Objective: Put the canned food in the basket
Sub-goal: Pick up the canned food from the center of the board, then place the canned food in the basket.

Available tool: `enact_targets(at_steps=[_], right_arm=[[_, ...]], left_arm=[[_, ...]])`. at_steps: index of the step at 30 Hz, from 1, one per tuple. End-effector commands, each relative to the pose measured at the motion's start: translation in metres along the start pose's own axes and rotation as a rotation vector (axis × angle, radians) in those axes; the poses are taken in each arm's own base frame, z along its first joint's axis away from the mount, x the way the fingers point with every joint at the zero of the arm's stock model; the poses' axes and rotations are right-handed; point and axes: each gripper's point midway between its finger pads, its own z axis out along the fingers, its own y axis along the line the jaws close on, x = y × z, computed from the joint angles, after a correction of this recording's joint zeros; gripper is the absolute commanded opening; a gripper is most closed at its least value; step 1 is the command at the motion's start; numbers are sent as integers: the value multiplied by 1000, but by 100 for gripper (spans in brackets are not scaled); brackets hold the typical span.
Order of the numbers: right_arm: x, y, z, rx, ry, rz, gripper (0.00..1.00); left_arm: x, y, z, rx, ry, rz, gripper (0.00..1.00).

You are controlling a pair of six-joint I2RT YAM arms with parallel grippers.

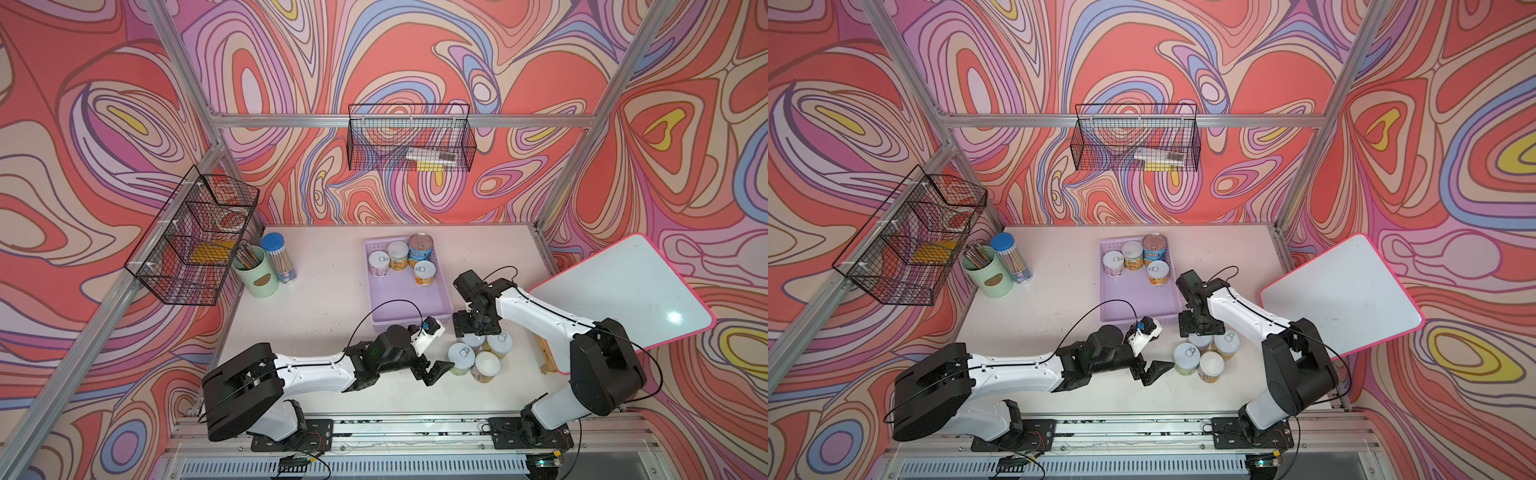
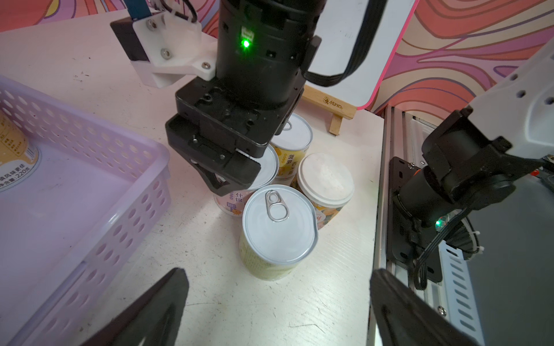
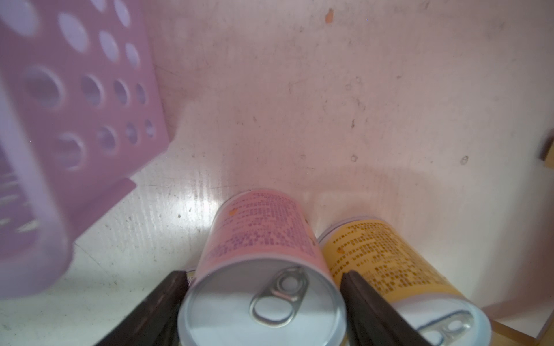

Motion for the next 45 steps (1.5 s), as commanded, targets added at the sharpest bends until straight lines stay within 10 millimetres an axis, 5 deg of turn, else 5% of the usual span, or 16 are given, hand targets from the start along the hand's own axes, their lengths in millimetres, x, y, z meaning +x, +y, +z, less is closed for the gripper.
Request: enact_targets(at_steps=[1, 26, 45], right_arm=[[10, -1, 8, 20, 41, -18, 80], [11, -1, 1, 20, 29, -15, 77], [-5, -10, -86, -5, -131, -13, 68]], left_arm=[[-11, -5, 5, 18, -27, 3, 99], [-12, -4, 5, 9, -32, -6, 99], [-64, 7, -20, -104, -116, 89, 99]])
